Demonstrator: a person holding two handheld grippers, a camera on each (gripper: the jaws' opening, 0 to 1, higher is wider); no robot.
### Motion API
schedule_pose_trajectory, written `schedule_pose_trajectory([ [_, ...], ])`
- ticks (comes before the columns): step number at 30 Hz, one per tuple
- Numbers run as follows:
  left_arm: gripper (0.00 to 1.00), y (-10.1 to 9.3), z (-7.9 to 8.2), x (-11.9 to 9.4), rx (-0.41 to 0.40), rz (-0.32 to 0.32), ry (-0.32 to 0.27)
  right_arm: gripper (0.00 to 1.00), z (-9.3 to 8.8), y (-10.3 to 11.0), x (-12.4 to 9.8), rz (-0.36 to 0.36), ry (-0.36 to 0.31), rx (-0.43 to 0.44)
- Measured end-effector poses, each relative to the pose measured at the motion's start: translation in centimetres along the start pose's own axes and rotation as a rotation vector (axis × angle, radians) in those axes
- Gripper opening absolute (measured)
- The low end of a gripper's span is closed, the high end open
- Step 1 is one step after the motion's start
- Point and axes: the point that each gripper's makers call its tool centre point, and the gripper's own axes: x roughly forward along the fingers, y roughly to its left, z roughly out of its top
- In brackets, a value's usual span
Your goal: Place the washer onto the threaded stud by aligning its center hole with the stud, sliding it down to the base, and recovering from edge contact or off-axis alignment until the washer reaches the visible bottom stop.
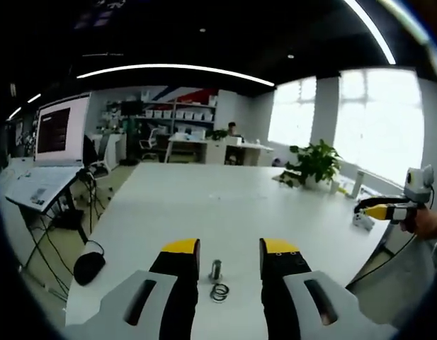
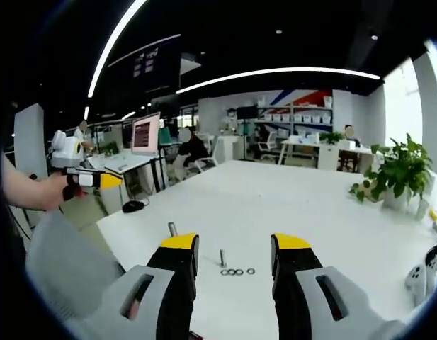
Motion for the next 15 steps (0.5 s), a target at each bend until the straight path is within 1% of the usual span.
schedule_pose_trajectory([
  [4, 0.31, 0.15, -0.42, -0.16, 0.009, 0.021, 0.019, 0.43, -0.37, 0.11, -0.08, 0.002, 0.011, -0.004],
  [11, 0.31, -0.24, -0.65, 0.3, 0.021, 0.009, 0.044, 0.43, -0.04, 0.31, -0.01, 0.02, -0.006, 0.012],
  [15, 0.31, -0.32, -0.85, 0.07, 0.041, 0.018, 0.049, 0.43, -0.44, 0.55, 0.02, 0.033, 0.008, 0.009],
])
